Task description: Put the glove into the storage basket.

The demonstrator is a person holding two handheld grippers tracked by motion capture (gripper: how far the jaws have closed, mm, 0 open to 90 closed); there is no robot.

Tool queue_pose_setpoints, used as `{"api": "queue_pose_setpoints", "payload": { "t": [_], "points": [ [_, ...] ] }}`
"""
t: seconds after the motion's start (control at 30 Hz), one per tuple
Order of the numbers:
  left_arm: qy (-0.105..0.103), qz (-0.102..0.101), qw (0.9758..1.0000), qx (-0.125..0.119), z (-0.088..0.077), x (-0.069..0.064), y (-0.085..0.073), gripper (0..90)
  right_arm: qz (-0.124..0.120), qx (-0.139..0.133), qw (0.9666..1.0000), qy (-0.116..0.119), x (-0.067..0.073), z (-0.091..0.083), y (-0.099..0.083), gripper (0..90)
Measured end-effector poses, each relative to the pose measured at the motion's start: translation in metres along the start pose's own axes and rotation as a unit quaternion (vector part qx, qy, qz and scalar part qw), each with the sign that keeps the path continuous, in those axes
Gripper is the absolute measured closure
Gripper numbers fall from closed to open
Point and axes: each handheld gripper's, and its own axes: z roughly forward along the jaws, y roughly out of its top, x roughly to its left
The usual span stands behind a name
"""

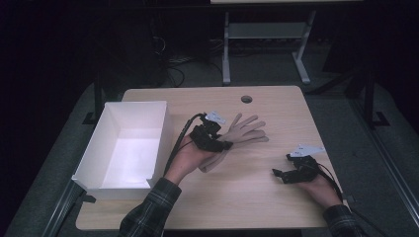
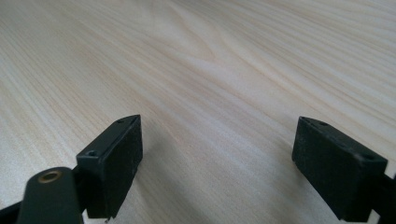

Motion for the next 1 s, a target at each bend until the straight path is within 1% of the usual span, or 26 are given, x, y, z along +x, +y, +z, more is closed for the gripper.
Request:
{"api": "queue_pose_setpoints", "payload": {
  "t": [0.03, 0.07, 0.13, 0.23, 0.27, 0.47, 0.57, 0.63, 0.7, 0.73, 0.8, 0.87, 1.0],
  "points": [
    [-0.001, -0.006, 1.0000, -0.002, -0.003, -0.001, 0.002, 64.9, 0.000, 0.000, 1.0000, 0.000, 0.000, 0.000, 0.000, 15.8],
    [0.001, -0.003, 1.0000, -0.002, -0.006, 0.000, 0.003, 64.9, 0.000, 0.000, 1.0000, 0.000, 0.000, 0.000, 0.000, 15.8],
    [0.005, -0.010, 0.9999, -0.006, -0.012, 0.000, 0.007, 64.8, 0.000, 0.000, 1.0000, 0.000, 0.000, 0.000, 0.000, 15.8],
    [0.013, -0.007, 0.9999, -0.001, -0.022, 0.002, 0.011, 64.7, 0.000, 0.000, 1.0000, 0.000, 0.000, 0.000, 0.000, 15.8],
    [0.013, -0.010, 0.9999, -0.003, -0.025, 0.003, 0.012, 64.8, 0.000, 0.000, 1.0000, 0.000, 0.000, 0.000, 0.000, 15.8],
    [0.020, -0.008, 0.9997, -0.004, -0.044, 0.008, 0.017, 64.7, 0.001, 0.000, 1.0000, 0.000, 0.000, 0.000, 0.000, 15.8],
    [0.026, -0.006, 0.9996, -0.005, -0.053, 0.011, 0.017, 64.7, 0.002, 0.001, 1.0000, 0.000, 0.000, 0.000, 0.000, 15.8],
    [0.031, -0.011, 0.9994, -0.007, -0.060, 0.013, 0.017, 64.7, 0.001, 0.001, 1.0000, 0.000, 0.000, 0.000, 0.000, 15.8],
    [0.037, -0.009, 0.9993, -0.006, -0.066, 0.016, 0.017, 64.7, 0.001, 0.001, 1.0000, 0.000, 0.000, 0.000, 0.000, 15.8],
    [0.038, -0.014, 0.9992, -0.008, -0.067, 0.017, 0.016, 64.7, 0.000, 0.001, 1.0000, 0.000, 0.000, 0.000, 0.000, 15.8],
    [0.040, -0.013, 0.9991, -0.007, -0.072, 0.019, 0.015, 64.7, 0.000, 0.001, 1.0000, 0.000, 0.000, 0.000, 0.000, 15.8],
    [0.040, -0.019, 0.9990, -0.009, -0.077, 0.021, 0.014, 64.7, -0.001, 0.001, 1.0000, -0.001, 0.000, 0.000, 0.000, 15.8],
    [0.053, -0.024, 0.9983, -0.008, -0.088, 0.027, 0.012, 64.7, -0.001, 0.001, 1.0000, 0.000, 0.000, 0.000, 0.000, 15.8]
  ]
}}
